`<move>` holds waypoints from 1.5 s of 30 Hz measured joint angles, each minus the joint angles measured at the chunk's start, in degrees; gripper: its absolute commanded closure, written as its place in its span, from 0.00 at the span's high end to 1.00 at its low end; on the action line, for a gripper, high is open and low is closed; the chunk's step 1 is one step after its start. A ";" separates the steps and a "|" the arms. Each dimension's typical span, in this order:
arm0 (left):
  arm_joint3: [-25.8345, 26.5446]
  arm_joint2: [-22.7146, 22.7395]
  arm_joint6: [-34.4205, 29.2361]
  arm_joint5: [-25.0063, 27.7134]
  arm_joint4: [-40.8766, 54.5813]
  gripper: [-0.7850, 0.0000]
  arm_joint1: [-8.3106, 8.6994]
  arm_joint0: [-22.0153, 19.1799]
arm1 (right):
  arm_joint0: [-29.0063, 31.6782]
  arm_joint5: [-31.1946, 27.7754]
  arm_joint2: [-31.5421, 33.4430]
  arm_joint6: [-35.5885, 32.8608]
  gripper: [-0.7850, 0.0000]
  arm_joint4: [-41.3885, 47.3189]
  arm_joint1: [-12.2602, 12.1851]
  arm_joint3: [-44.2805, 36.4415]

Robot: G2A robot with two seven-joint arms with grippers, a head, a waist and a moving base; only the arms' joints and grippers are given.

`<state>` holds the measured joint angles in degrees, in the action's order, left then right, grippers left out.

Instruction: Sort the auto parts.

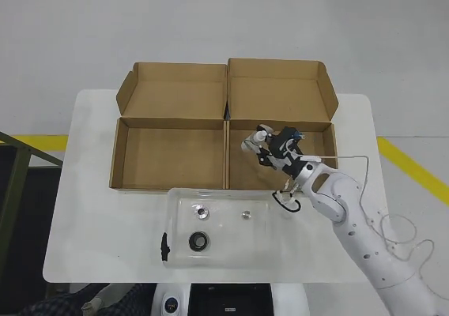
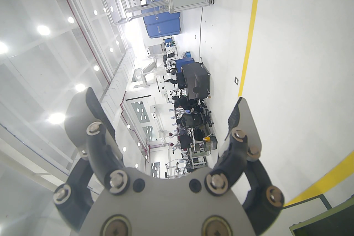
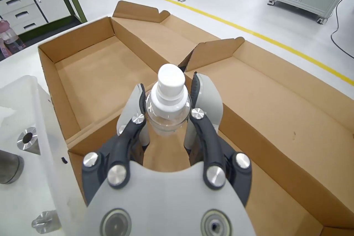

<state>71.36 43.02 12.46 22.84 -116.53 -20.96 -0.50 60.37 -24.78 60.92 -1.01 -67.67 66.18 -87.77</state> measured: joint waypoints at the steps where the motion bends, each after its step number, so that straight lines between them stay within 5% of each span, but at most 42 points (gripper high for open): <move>1: 0.00 0.00 0.00 0.00 0.00 1.00 0.00 0.00 | -0.71 0.00 -0.47 -0.32 0.00 -0.13 0.18 0.72; 10: 0.00 0.00 0.00 0.00 0.00 1.00 0.00 0.00 | -4.72 0.78 -3.39 -2.62 0.00 -1.66 1.40 4.91; 17: 0.00 0.00 0.00 0.00 0.00 1.00 0.00 0.00 | -6.08 0.83 -4.99 -3.95 0.19 -3.32 2.05 6.47; 22: 0.00 0.00 0.00 0.00 0.00 1.00 0.00 0.00 | -6.43 1.04 -5.59 -4.40 0.43 -4.34 2.39 7.03; 24: 0.00 0.00 0.00 0.00 0.00 1.00 0.00 0.00 | -6.45 1.00 -5.71 -4.54 0.74 -4.56 2.48 7.20; 25: 0.00 0.00 0.00 0.00 0.00 1.00 0.00 0.00 | -6.46 0.79 -5.77 -4.66 0.78 -4.62 2.53 7.34; 26: 0.00 0.00 0.00 0.00 0.00 1.00 0.00 0.00 | -6.45 0.56 -5.81 -4.77 0.98 -4.65 2.56 7.39; 27: 0.00 0.00 0.00 0.00 0.00 1.00 0.00 0.00 | -6.44 0.36 -5.83 -4.87 1.00 -4.66 2.59 7.40; 45: 0.00 0.00 0.00 0.00 0.00 1.00 0.00 0.00 | -1.53 -3.26 0.34 -16.08 1.00 -6.64 0.97 -6.03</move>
<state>71.36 43.02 12.46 22.84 -116.53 -20.96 -0.50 58.84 -28.04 61.26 -17.09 -74.30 67.15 -93.80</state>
